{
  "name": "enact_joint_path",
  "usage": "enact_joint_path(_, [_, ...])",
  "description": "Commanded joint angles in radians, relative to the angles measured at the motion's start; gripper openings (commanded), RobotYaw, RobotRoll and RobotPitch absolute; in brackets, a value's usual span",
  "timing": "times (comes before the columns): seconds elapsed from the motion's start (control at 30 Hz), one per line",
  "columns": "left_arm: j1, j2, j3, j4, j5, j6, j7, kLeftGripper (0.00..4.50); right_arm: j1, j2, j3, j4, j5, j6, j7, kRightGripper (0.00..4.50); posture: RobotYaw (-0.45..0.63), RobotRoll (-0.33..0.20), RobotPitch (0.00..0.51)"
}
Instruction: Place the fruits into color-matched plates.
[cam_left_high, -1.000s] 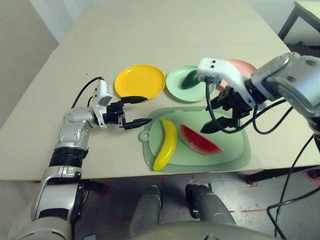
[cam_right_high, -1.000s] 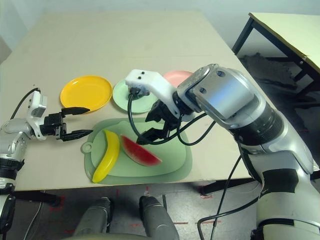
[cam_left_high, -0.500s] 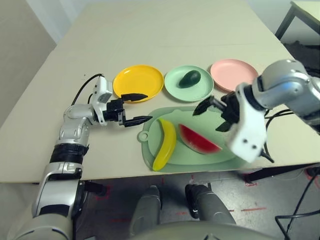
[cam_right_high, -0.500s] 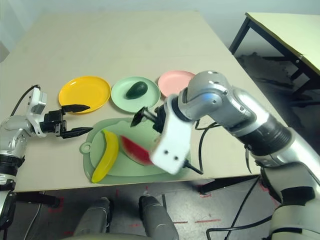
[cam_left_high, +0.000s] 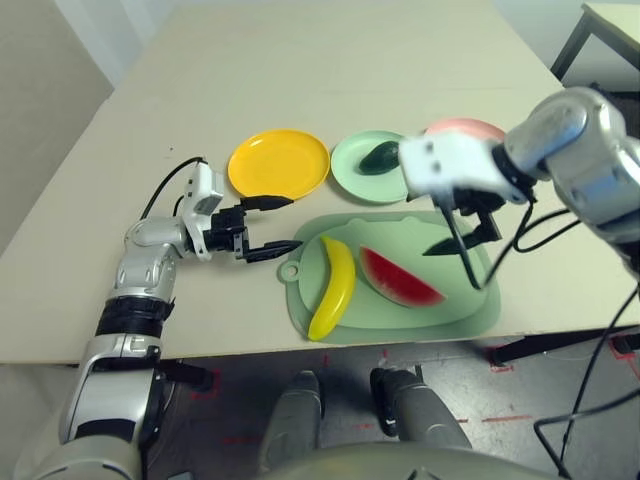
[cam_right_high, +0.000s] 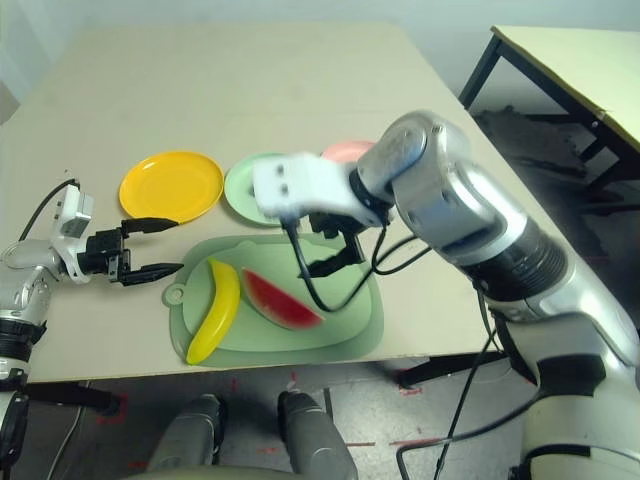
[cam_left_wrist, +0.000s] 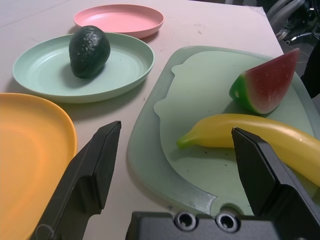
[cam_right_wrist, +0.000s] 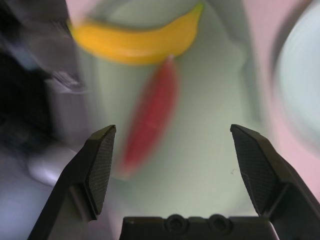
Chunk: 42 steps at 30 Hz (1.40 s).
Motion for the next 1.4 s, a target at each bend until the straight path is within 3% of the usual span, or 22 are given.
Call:
enact_joint_path(0.03, [0.006,-0.001,-0.002,-0.01,-0.001,-0.003,-0.004,4.5,-0.022,-0.036,0.052,0.095,0.226,0.094,-0.113,4.46,-0.04,0.0,0.171])
enact_joint_path(0.3, [-0.002,0.007,-0.008,0.007,0.012,-0.032,-0.025,4.5,-0.04,-0.115,0.11,0.2,0.862,0.094,-0.625,4.46,-0.05,0.0,0.187])
enact_joint_path(0.43, [-0.032,0.021,-0.016,0.03,0.02,-0.083,-0.079,4.5,-0.005,-0.036,0.074,0.282,1.109,0.094,-0.956,4.46,-0.05,0.0,0.189])
enact_joint_path(0.53, [-0.063,0.023,-0.022,0.049,0.017,-0.1,-0.123,4.5,0.045,0.028,0.035,0.309,1.227,0.094,-1.18,4.46,-0.05,0.0,0.189])
enact_joint_path(0.7, [-0.1,0.024,-0.02,0.101,0.025,-0.122,-0.148,4.5,0.14,0.087,-0.035,0.293,1.313,0.094,-1.445,4.46,-0.05,0.0,0.192])
enact_joint_path(0.87, [-0.091,0.021,-0.019,0.118,0.026,-0.138,-0.154,4.5,0.209,0.112,-0.083,0.266,1.349,0.094,-1.591,4.46,-0.05,0.0,0.193])
enact_joint_path(1.4, [-0.101,0.02,-0.01,0.179,0.033,-0.182,-0.144,4.5,0.332,0.145,-0.138,0.209,1.368,0.094,-1.728,4.46,-0.05,0.0,0.19])
